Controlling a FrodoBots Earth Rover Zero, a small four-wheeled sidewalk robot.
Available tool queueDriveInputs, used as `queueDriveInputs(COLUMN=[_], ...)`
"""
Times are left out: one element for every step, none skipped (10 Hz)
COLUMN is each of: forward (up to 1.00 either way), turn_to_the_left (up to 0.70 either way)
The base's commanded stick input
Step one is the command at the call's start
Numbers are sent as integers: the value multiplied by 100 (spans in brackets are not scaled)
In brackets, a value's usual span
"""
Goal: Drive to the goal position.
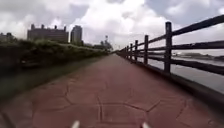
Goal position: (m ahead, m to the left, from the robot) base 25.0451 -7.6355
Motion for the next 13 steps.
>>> queueDriveInputs(forward=[85, 85, 85, 85, 85, 85, 85, 85, 85, 85, 85, 85, 85], turn_to_the_left=[-23, -23, -14, 4, 11, 11, 11, 11, 11, 11, 11, 11, 11])
